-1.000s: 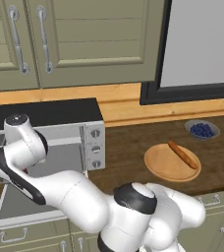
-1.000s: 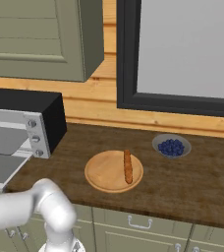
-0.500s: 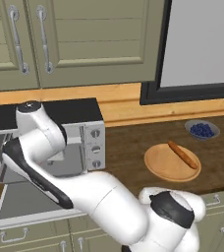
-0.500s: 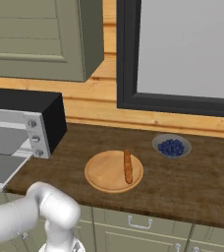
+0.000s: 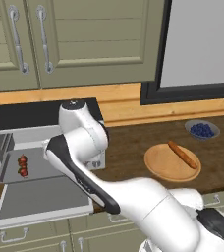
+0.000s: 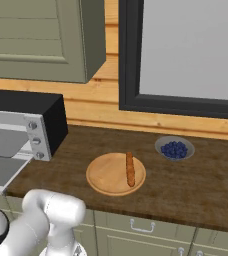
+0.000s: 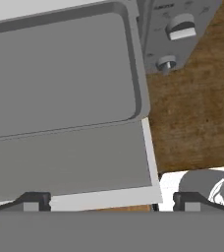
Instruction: Pick up the kebab skewer and baguette bread, and place them inside the toaster oven. Close the toaster oven door and start by setting the timer.
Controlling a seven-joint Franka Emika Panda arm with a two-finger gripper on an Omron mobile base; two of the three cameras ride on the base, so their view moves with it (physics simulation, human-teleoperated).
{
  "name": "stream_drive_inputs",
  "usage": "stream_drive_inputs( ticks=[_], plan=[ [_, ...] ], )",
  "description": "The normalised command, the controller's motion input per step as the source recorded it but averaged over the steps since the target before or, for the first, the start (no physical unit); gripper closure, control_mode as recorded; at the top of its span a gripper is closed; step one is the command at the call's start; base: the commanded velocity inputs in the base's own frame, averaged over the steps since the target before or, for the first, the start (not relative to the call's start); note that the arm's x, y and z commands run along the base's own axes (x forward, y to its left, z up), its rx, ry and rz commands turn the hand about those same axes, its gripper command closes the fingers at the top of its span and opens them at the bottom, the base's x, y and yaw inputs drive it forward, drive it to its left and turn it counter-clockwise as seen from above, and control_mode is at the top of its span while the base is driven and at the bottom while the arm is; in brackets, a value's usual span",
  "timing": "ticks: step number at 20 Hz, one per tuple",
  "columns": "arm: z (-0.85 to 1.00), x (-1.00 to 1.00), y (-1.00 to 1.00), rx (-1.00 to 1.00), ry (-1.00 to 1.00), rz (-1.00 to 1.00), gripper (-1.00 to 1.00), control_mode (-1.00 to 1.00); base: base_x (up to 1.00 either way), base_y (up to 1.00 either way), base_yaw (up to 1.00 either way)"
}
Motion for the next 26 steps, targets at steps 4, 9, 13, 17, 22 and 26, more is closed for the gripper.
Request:
stream_drive_inputs(
  ticks=[4, 9, 13, 17, 22, 26],
  plan=[
    [0.1, -0.11, -1.0, 0.0, 0.07, 0.0, -1.0, -1.0, 0.0, 0.0, 0.0],
    [0.03, -0.14, -1.0, 0.0, 0.04, 0.0, -1.0, -1.0, 0.0, 0.0, 0.0],
    [0.04, -0.12, -1.0, -0.02, 0.07, 0.0, -1.0, -1.0, 0.0, 0.0, 0.0],
    [0.0, -0.09, -1.0, -0.03, 0.07, 0.0, -1.0, -1.0, 0.0, 0.0, 0.0],
    [0.0, -0.01, -1.0, -0.08, 0.04, 0.02, -1.0, -1.0, 0.0, 0.0, 0.0],
    [0.0, 0.01, -1.0, -0.09, 0.02, 0.1, -1.0, -1.0, 0.0, 0.0, 0.0]
  ],
)
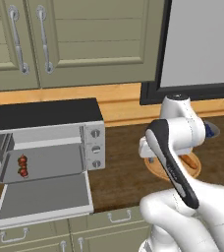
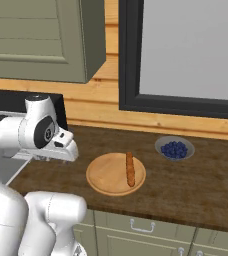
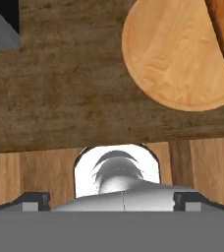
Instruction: Pick up the kebab skewer and baguette bread, and place them inside the toaster oven. Close the toaster oven door and start by setting the timer.
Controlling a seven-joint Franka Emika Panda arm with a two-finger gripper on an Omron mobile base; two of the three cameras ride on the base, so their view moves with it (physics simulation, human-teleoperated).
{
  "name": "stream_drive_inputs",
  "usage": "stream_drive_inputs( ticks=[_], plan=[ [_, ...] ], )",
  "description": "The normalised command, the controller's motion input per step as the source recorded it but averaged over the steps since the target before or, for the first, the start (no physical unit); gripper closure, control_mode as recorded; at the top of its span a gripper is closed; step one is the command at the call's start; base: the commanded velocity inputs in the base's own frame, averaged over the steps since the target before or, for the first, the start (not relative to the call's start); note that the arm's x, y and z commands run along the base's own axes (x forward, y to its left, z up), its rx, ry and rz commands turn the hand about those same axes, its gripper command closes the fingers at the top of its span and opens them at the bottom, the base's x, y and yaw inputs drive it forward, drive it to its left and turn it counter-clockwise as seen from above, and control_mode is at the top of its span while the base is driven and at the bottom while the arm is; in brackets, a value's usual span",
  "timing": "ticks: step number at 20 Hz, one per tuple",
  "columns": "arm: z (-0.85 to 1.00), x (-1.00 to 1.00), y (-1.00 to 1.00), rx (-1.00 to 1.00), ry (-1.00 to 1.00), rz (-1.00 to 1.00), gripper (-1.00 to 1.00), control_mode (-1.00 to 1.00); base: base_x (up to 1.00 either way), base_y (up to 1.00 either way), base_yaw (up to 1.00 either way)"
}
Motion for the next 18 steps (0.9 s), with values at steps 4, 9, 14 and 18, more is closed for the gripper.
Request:
stream_drive_inputs(
  ticks=[4, 9, 14, 18],
  plan=[
    [-0.09, 0.29, -1.0, -0.1, 0.06, 0.16, -1.0, -1.0, 0.0, 0.0, 0.0],
    [-0.26, 0.46, -1.0, -0.06, 0.09, 0.24, -1.0, -1.0, 0.0, 0.0, 0.0],
    [-0.44, 0.76, -0.71, -0.01, 0.12, 0.15, -1.0, -1.0, 0.0, 0.0, 0.0],
    [-0.44, 0.76, -0.48, 0.0, 0.13, 0.06, -1.0, -1.0, 0.0, 0.0, 0.0]
  ],
)
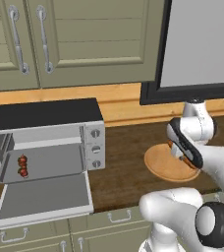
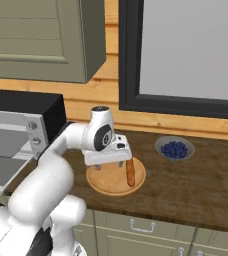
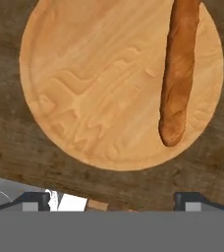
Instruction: Pick up the kebab skewer and baguette bread, and place them inside the toaster oven. Close the toaster oven door and start by setting the timer.
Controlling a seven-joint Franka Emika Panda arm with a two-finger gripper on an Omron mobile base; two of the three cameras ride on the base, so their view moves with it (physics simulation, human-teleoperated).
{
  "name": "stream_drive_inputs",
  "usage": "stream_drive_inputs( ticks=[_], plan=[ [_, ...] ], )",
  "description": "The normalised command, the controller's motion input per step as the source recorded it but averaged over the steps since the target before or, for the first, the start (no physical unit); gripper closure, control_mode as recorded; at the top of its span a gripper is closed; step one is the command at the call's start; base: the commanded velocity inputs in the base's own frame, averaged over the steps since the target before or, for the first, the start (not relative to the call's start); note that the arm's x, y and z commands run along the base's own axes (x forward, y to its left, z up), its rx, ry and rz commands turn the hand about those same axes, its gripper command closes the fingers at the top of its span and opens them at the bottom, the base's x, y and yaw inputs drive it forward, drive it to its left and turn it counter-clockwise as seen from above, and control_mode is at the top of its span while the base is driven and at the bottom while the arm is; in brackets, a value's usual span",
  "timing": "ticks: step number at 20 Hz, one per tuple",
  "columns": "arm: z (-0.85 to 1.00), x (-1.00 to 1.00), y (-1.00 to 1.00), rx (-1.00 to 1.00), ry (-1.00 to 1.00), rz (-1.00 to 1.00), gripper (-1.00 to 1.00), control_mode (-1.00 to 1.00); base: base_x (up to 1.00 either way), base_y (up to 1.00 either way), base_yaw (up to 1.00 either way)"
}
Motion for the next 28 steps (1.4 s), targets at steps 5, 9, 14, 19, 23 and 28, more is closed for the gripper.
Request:
stream_drive_inputs(
  ticks=[5, 9, 14, 19, 23, 28],
  plan=[
    [-0.47, 0.84, -0.28, 0.0, 0.11, 0.0, -1.0, -1.0, 0.0, 0.0, 0.0],
    [-0.46, 0.73, -0.25, 0.0, 0.08, 0.0, -1.0, -1.0, 0.0, 0.0, 0.0],
    [-0.4, 0.46, -0.12, 0.0, 0.05, 0.0, -1.0, -1.0, 0.0, 0.0, 0.0],
    [-0.46, 0.27, -0.05, 0.0, 0.02, 0.0, -1.0, -1.0, 0.0, 0.0, 0.0],
    [-0.61, 0.25, -0.34, 0.05, 0.06, 0.0, -1.0, -1.0, 0.0, 0.0, 0.0],
    [-0.46, 0.03, -0.21, 0.04, 0.0, 0.0, -1.0, -1.0, 0.0, 0.0, 0.0]
  ],
)
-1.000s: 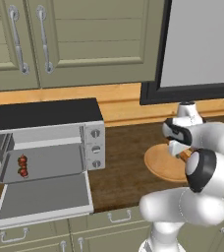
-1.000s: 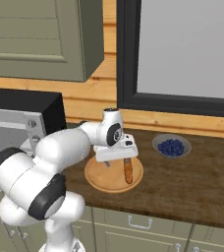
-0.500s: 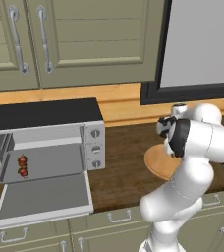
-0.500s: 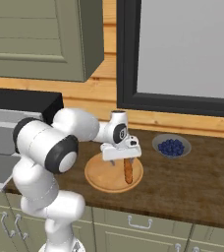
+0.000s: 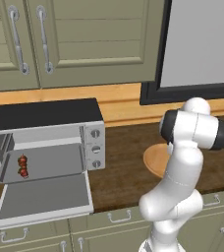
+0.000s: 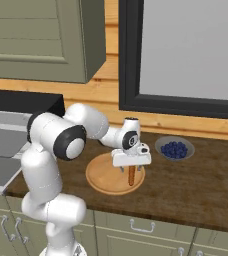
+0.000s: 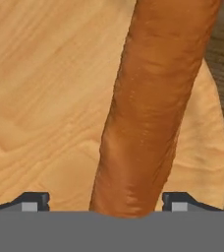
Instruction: Pick up the kebab skewer and baguette bread, and place them inside the toaster oven. Close the toaster oven door and start by setting the timer.
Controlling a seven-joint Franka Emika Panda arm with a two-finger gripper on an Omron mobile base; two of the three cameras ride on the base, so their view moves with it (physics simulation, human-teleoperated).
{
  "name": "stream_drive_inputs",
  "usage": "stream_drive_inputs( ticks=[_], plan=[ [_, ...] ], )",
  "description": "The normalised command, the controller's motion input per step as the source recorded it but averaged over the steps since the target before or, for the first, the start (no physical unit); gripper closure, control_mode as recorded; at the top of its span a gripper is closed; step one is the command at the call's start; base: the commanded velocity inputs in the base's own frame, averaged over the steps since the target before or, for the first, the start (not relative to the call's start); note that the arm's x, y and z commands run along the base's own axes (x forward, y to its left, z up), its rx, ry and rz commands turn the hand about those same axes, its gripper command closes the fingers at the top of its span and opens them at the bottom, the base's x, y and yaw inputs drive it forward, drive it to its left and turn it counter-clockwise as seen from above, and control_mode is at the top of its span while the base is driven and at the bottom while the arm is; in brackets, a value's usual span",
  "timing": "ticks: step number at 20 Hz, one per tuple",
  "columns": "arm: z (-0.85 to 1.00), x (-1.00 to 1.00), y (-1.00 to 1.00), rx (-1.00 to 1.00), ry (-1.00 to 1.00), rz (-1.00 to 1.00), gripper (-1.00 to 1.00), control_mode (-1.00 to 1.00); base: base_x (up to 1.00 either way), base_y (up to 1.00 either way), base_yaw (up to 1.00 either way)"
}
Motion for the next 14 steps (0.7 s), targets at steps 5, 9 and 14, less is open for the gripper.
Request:
stream_drive_inputs(
  ticks=[5, 9, 14],
  plan=[
    [-0.29, 0.0, 0.08, 0.03, 0.0, 0.0, 1.0, -1.0, 0.0, 0.0, 0.0],
    [-0.28, 0.0, 0.19, 0.0, 0.0, 0.0, 1.0, -1.0, 0.0, 0.0, 0.0],
    [0.12, -0.27, 0.37, 0.0, 0.0, 0.0, 1.0, -1.0, 0.0, 0.0, 0.0]
  ],
)
